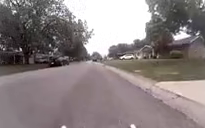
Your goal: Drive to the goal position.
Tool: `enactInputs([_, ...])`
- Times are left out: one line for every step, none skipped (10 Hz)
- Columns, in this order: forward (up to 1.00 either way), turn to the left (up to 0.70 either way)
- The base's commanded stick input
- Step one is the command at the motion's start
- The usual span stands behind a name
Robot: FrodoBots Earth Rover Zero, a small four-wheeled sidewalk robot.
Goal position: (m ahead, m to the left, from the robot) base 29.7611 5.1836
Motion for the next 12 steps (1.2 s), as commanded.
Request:
enactInputs([1.00, 0.00])
enactInputs([1.00, 0.00])
enactInputs([1.00, 0.00])
enactInputs([1.00, 0.00])
enactInputs([1.00, 0.00])
enactInputs([1.00, 0.00])
enactInputs([1.00, 0.00])
enactInputs([1.00, 0.00])
enactInputs([1.00, 0.00])
enactInputs([1.00, 0.00])
enactInputs([1.00, 0.00])
enactInputs([1.00, 0.00])
